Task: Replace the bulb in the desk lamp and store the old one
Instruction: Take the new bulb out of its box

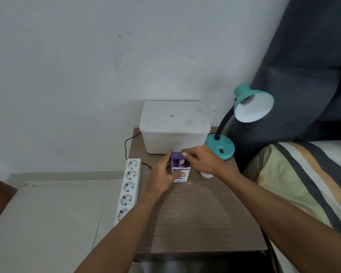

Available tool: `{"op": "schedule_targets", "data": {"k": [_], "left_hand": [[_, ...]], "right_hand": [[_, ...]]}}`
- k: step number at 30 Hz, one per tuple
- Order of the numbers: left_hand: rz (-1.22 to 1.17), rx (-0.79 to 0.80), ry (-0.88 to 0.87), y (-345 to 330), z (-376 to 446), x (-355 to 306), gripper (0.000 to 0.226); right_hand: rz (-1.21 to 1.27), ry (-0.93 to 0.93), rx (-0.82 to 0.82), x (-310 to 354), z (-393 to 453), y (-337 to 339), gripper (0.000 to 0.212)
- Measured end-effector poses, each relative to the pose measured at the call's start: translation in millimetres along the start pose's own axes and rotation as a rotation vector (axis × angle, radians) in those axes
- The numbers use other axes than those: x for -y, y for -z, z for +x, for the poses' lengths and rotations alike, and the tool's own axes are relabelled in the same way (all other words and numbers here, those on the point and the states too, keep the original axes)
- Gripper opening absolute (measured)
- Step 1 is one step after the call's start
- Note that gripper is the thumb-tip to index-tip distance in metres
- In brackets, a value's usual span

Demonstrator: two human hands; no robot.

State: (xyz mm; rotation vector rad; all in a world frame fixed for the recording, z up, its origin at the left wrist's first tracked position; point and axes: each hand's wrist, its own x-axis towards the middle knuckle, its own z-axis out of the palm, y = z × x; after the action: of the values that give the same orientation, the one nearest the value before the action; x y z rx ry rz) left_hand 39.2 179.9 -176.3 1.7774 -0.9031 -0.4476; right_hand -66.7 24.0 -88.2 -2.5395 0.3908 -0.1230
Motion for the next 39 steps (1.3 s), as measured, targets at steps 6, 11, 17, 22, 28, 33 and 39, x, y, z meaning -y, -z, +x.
{"op": "schedule_targets", "data": {"k": [6,11,17,22,28,33,39], "left_hand": [[-0.021,-0.016,0.000,-3,-5,0,0.115],[0.082,-0.004,-0.045,-2,-8,-1,0.103],[0.145,0.001,-0.075,6,-2,2,0.106],[0.154,-0.010,-0.061,5,-2,0,0.108],[0.171,0.009,-0.063,4,-1,1,0.111],[0.161,0.010,-0.069,5,-1,-1,0.114],[0.120,0.037,-0.035,7,-1,-5,0.114]], "right_hand": [[0.334,-0.308,-0.171,5,19,5,0.053],[0.333,-0.460,-0.454,15,26,-2,0.032],[0.251,-0.179,-0.415,5,6,-11,0.019],[-0.011,-0.059,-0.200,-2,-5,-15,0.035],[-0.075,-0.067,-0.043,3,8,-12,0.036],[-0.124,-0.027,0.026,9,14,-16,0.037],[-0.076,0.002,-0.133,3,3,-26,0.027]]}}
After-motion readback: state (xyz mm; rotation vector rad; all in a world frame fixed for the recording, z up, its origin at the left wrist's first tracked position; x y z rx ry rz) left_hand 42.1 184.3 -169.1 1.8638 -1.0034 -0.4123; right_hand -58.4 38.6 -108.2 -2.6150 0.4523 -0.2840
